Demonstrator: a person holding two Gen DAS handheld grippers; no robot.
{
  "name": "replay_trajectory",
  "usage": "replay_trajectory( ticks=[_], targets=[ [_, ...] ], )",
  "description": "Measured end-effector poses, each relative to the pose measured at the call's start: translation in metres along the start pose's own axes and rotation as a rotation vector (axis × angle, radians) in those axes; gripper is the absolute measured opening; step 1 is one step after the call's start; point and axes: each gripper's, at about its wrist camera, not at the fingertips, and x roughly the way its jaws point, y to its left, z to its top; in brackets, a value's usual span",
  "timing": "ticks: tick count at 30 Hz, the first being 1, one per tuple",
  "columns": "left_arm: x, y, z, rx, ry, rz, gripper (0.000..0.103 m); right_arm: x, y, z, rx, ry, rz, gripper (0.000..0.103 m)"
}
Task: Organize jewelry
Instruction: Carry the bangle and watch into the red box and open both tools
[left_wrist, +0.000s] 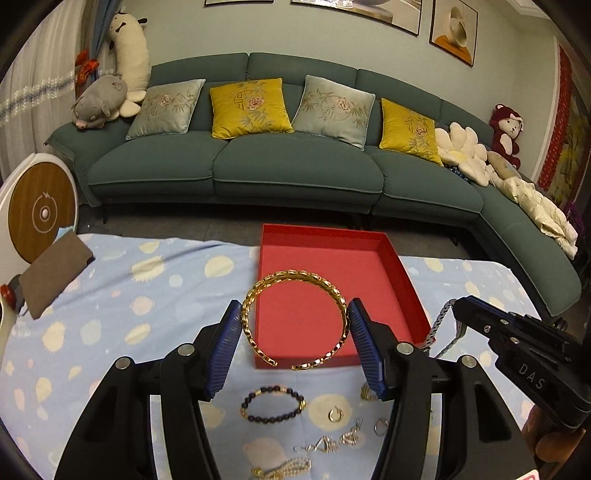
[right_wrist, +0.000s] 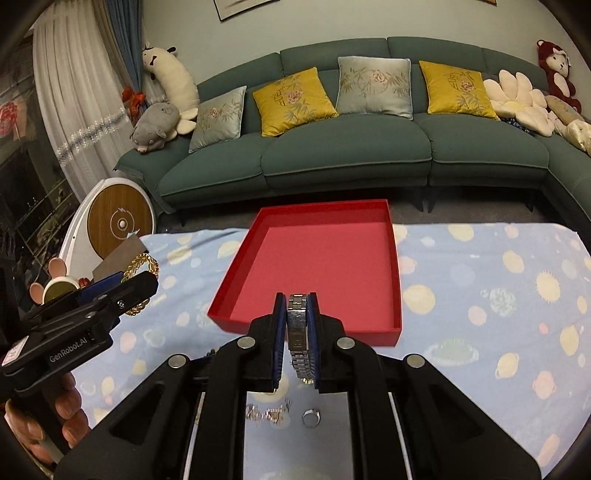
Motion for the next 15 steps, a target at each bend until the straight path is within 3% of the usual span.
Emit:
replay_trajectory(
  ticks=[6, 9, 15],
  targets=[
    [0.067, 0.007, 0.027, -0.071, 0.081, 0.027, 0.056, 0.045, -0.014, 0.039, -0.009, -0.003, -0.055, 0.011],
    [0.094, -0.005, 0.034, 0.042, 0.073, 0.109, 0.056, 0.069, -0.026, 0.051, 0.012, 0.0, -0.052, 0.011],
    [0.147, -0.013, 0.059, 0.079, 0.106, 0.111, 0.056, 0.119, -0.04, 0.073, 0.03, 0.014, -0.071, 0.011]
  ],
)
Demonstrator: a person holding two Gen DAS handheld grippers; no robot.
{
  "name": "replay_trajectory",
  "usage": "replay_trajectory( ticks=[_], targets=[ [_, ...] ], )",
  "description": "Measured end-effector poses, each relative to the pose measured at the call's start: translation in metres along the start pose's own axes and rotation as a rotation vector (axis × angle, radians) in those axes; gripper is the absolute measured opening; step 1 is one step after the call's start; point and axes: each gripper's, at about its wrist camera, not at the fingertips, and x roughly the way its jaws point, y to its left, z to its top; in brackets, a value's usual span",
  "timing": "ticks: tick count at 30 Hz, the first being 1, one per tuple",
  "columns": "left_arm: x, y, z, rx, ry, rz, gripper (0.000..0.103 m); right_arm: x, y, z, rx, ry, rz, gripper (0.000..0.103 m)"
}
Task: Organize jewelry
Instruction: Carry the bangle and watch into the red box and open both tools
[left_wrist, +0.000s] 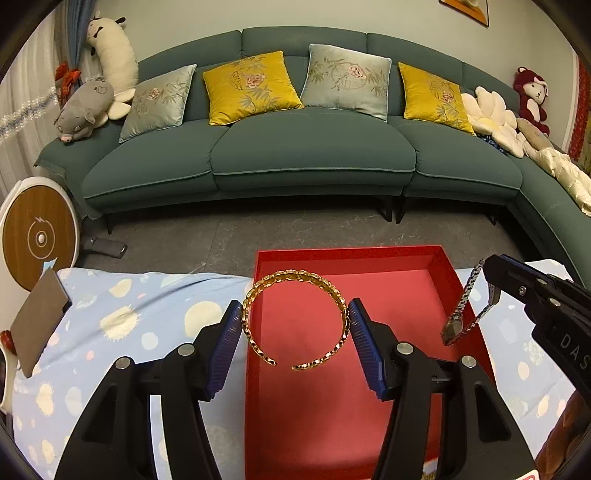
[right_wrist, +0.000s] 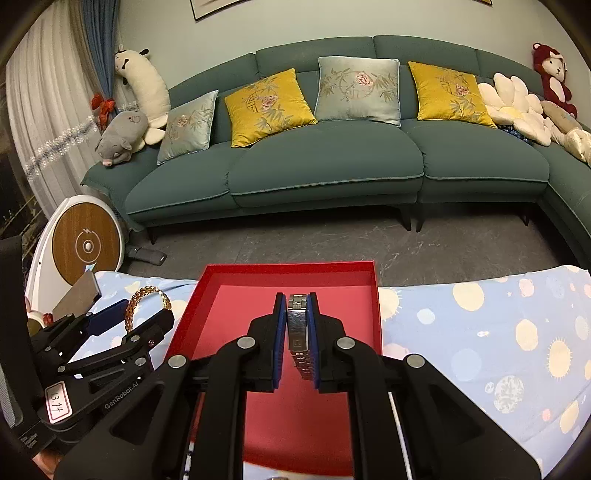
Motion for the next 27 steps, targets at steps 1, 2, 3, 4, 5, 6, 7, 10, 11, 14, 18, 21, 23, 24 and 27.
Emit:
replay_trajectory(
  ticks=[1, 2, 3, 4, 5, 6, 7, 10, 11, 14, 18, 21, 23, 24, 27],
  targets=[
    [0.008, -0.002, 0.006, 0.003, 0.007, 0.008, 0.056, 0.007, 0.0, 0.004, 0.002, -0.003, -0.005, 0.011],
    [0.016, -0.005, 0.01, 0.003, 0.01, 0.01, 0.056, 0.013, 0.0, 0.008, -0.001, -0.01, -0.012, 0.011],
    [0.022, -0.007, 0.015, 0.006, 0.012, 0.009, 0.056, 0.019, 0.0, 0.012, -0.006, -0.02, -0.017, 0.011],
    [0.029, -0.008, 0.019, 0.006, 0.013, 0.014, 0.056, 0.024, 0.0, 0.016, -0.011, -0.031, -0.022, 0.011],
    [0.037, -0.01, 0.022, 0.004, 0.016, 0.014, 0.057, 0.03, -0.002, 0.018, -0.015, -0.037, -0.03, 0.011],
    [0.046, -0.012, 0.025, 0.001, 0.028, 0.009, 0.057, 0.037, -0.004, 0.02, -0.018, -0.036, -0.041, 0.011],
    [0.055, -0.013, 0.026, -0.007, 0.044, 0.011, 0.057, 0.045, -0.007, 0.022, -0.018, -0.026, -0.051, 0.011],
    [0.084, -0.015, 0.023, -0.046, 0.106, 0.028, 0.057, 0.068, -0.021, 0.017, 0.014, 0.036, -0.068, 0.011],
    [0.093, -0.016, 0.02, -0.052, 0.127, 0.038, 0.057, 0.074, -0.025, 0.014, 0.026, 0.064, -0.067, 0.011],
    [0.107, -0.017, 0.01, -0.037, 0.161, 0.05, 0.058, 0.082, -0.035, 0.0, 0.046, 0.112, -0.049, 0.012],
    [0.105, -0.011, 0.0, -0.02, 0.148, 0.062, 0.064, 0.077, -0.04, -0.019, 0.029, 0.156, -0.047, 0.015],
    [0.085, -0.005, -0.004, -0.042, 0.094, 0.05, 0.064, 0.062, -0.04, -0.031, 0.013, 0.149, -0.041, 0.016],
    [0.066, -0.003, -0.01, -0.042, 0.051, 0.048, 0.064, 0.044, -0.035, -0.038, -0.005, 0.129, -0.033, 0.022],
    [0.055, -0.003, -0.013, -0.035, 0.031, 0.046, 0.064, 0.034, -0.033, -0.042, -0.014, 0.118, -0.029, 0.027],
    [0.021, -0.005, -0.024, 0.003, -0.013, 0.046, 0.064, 0.008, -0.022, -0.051, -0.034, 0.101, -0.015, 0.028]
  ],
)
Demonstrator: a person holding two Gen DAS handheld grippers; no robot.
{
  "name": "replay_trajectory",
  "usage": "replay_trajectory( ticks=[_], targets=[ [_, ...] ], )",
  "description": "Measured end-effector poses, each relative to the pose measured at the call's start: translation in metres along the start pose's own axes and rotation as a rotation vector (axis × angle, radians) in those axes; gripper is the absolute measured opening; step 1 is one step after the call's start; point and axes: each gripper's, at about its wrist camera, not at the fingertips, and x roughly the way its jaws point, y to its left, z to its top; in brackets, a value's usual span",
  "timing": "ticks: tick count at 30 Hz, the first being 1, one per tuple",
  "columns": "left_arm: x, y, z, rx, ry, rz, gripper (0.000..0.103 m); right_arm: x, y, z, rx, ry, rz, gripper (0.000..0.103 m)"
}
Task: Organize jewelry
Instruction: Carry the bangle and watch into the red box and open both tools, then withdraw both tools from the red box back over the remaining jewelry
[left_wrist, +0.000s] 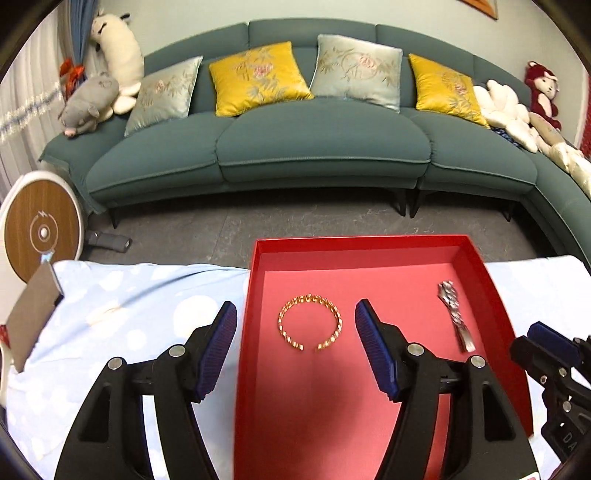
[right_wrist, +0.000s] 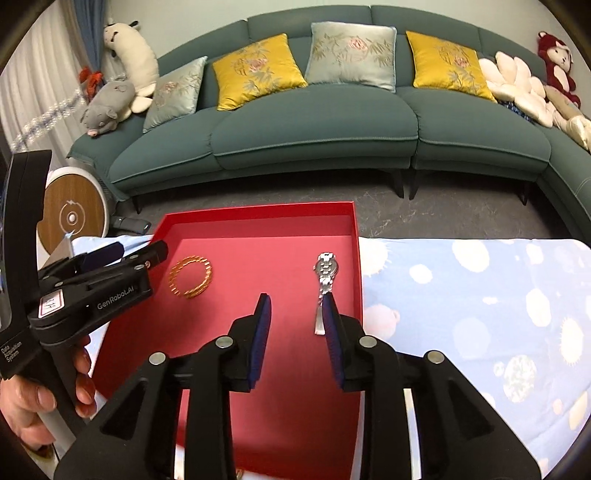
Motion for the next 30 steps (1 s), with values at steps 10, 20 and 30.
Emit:
replay_trajectory(
  ticks=[10, 20, 30],
  targets=[
    [-0.102, 0.007, -0.046, 0.035, -0.063, -0.007, 0.064, -0.093, 0.035, -0.045, -0.037, -0.072, 0.024, 0.035],
    [-0.146, 0.01, -0.1, 0.043, -0.057, 0.011, 0.064, -0.135, 0.063, -0.099, -0.071, -0.081, 0.041, 0.041],
    [-0.126, 0.046, -0.166, -0.036, 0.119, -0.003, 0.067, -0.123, 0.053, -0.148, -0.119, -0.009, -0.027, 0.053]
  ],
)
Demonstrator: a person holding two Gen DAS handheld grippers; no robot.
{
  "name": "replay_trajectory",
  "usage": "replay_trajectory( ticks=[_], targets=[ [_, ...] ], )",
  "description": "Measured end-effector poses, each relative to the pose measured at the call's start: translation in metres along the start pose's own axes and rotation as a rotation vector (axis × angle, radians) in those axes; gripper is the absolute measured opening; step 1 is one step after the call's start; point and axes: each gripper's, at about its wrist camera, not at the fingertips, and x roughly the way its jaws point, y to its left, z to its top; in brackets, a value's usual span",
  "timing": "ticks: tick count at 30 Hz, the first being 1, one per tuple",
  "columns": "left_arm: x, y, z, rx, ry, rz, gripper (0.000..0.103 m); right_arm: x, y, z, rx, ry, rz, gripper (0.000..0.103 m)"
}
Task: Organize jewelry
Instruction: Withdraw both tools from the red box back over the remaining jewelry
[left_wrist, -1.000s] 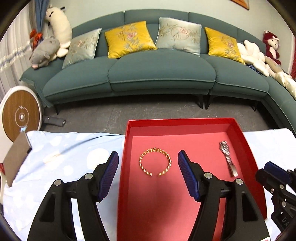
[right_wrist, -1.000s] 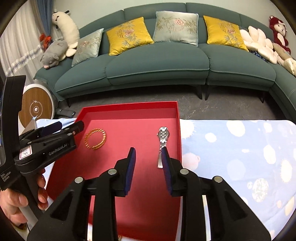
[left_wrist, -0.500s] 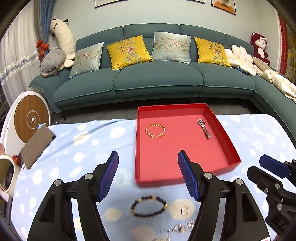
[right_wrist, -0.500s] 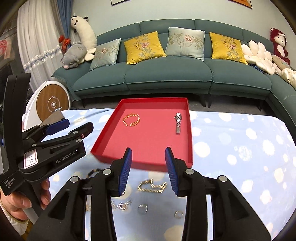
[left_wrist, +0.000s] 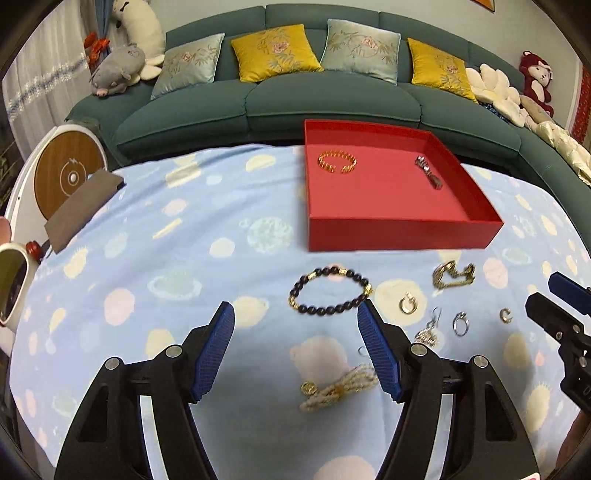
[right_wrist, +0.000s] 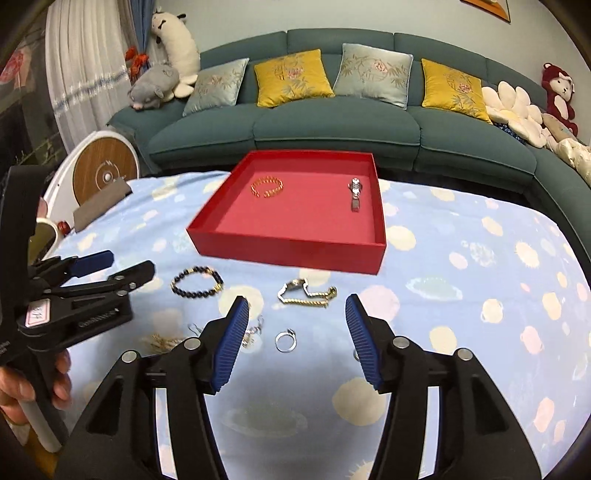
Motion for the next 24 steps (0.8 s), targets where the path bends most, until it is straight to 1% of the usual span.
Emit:
replay_trajectory(
  ticks=[5, 9, 12, 16, 17, 20, 24],
  targets=[
    [0.02, 0.013, -0.014, 0.003, 0.048, 0.018, 0.067, 0.023, -0.018, -0.01, 0.054, 0.056, -0.007, 0.053],
    [0.032, 0.026, -0.016, -0.044, 0.082, -0.001, 0.067, 0.043, -0.024, -0.009, 0.08, 0.071, -0.001, 0.053],
    [0.035, 0.033, -0.013, -0.073, 0.083, -0.004, 0.067, 0.06, -0.021, -0.001, 0.059, 0.068, 0.015, 0.053],
    [0.037, 0.035, -0.006, -0.072, 0.077, -0.01, 0.067, 0.081, -0.008, 0.005, -0.024, 0.077, 0.045, 0.053],
    [0.039, 0.036, -0.005, -0.071, 0.077, -0.016, 0.067, 0.084, -0.006, 0.006, -0.036, 0.08, 0.051, 0.054],
    [0.044, 0.036, -0.005, -0.059, 0.089, -0.032, 0.067, 0.09, -0.005, 0.009, -0.047, 0.08, 0.064, 0.064],
    [0.047, 0.046, -0.003, -0.055, 0.096, -0.047, 0.067, 0.101, -0.003, 0.013, -0.062, 0.099, 0.072, 0.064]
  ],
)
